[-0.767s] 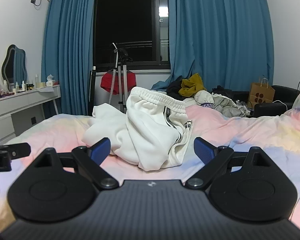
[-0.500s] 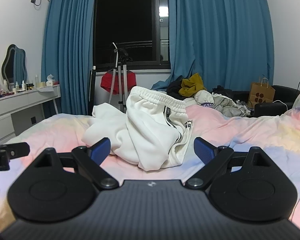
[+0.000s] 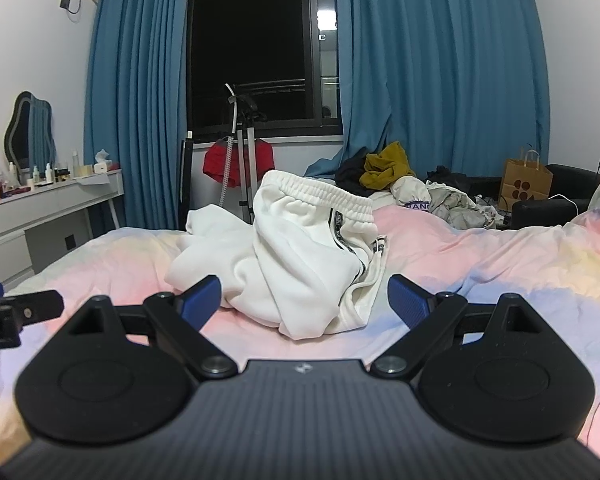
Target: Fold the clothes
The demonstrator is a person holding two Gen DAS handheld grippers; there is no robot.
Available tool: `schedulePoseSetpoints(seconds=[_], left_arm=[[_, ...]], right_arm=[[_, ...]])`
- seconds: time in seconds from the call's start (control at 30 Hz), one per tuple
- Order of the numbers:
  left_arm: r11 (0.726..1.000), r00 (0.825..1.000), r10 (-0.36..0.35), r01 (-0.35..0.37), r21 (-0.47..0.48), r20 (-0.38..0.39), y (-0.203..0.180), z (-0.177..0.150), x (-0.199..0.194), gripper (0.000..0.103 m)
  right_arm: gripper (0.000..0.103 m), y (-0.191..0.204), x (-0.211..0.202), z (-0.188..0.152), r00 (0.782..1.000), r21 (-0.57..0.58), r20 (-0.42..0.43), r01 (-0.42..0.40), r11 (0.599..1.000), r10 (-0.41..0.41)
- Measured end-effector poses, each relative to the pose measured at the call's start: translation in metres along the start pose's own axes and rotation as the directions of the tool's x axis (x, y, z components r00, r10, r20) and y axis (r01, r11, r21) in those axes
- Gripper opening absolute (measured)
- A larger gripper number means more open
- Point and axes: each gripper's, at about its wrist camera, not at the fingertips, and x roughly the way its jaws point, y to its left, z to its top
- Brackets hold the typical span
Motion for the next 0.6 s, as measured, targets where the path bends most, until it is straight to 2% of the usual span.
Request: schedulePoseSetpoints(seconds=[0.6], left_arm=[[1.000, 1.000, -0.012, 0.012, -0.001, -0.014, 0.0001, -0.0029, 0.0006, 0.103]], right_arm=[[0.092, -0.0027, 0.0000, 0.0028, 1.000, 0.018, 0.003, -0.004, 1.000, 0.004]])
